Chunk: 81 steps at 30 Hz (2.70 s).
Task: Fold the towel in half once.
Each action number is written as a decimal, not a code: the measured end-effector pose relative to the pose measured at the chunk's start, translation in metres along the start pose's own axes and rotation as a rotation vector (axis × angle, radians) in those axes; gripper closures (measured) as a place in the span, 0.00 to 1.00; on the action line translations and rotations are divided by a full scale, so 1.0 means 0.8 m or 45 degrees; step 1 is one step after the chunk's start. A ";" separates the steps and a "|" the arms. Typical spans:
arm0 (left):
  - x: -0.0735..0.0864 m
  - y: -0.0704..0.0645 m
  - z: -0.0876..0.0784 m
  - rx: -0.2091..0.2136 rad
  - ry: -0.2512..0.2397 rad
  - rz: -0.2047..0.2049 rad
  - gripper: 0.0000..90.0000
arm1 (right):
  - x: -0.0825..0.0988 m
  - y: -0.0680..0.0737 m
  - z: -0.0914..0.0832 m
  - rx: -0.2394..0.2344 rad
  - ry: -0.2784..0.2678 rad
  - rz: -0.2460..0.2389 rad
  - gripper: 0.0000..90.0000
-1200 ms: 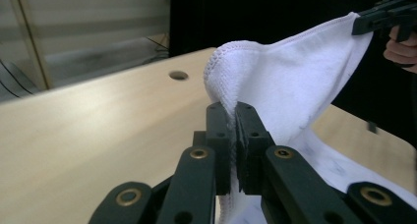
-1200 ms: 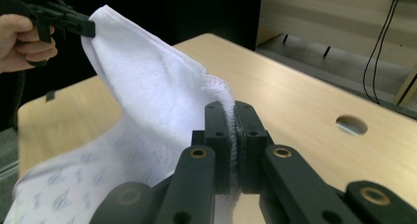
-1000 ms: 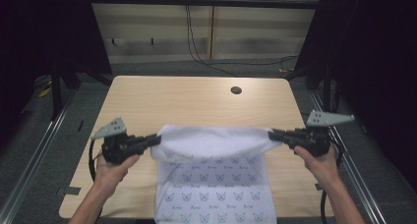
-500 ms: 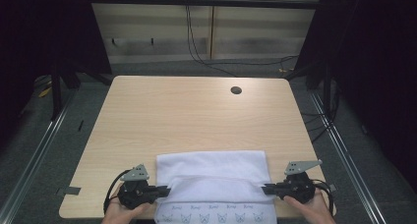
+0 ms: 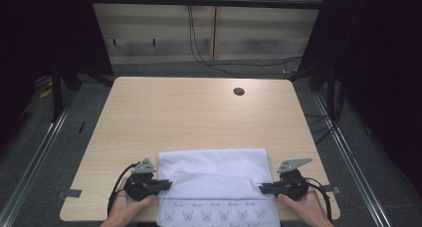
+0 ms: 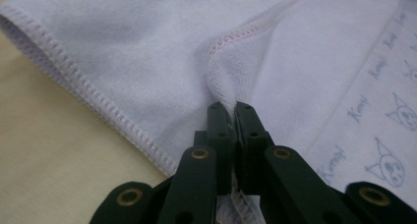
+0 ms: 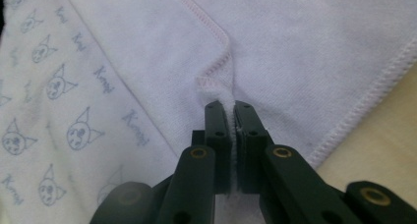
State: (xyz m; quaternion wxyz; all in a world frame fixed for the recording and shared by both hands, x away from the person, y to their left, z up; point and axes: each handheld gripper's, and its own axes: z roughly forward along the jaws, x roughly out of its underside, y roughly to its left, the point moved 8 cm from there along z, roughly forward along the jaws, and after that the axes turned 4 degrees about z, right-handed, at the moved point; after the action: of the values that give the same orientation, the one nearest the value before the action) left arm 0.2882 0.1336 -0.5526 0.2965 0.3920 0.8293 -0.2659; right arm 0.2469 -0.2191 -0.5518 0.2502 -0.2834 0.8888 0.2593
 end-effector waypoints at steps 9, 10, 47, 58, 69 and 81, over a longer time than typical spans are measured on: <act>-0.043 0.073 0.027 -0.128 -0.040 -0.015 0.97 | -0.045 -0.037 0.022 0.061 -0.024 0.045 0.96; -0.047 0.080 0.029 -0.149 -0.043 -0.007 0.97 | -0.049 -0.040 0.024 0.068 -0.023 0.046 0.96; -0.136 0.222 0.071 -0.359 -0.144 -0.208 0.97 | -0.208 -0.181 0.100 0.440 -0.146 0.236 0.97; -0.192 0.196 -0.013 -0.265 -0.404 -0.138 0.97 | -0.257 -0.157 0.014 0.206 -0.496 0.195 0.97; -0.257 0.130 -0.123 -0.177 -0.611 -0.006 0.96 | -0.309 -0.095 -0.103 0.157 -0.678 0.003 0.97; -0.263 0.044 -0.204 -0.149 -0.690 0.165 0.96 | -0.291 -0.015 -0.187 0.115 -0.714 -0.199 0.97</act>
State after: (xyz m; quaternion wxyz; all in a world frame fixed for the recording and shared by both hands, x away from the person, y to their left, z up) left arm 0.3788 0.1592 -0.3010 0.5458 0.3412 0.7070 -0.2930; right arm 0.3757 -0.2307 -0.3071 0.5177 -0.2569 0.7709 0.2677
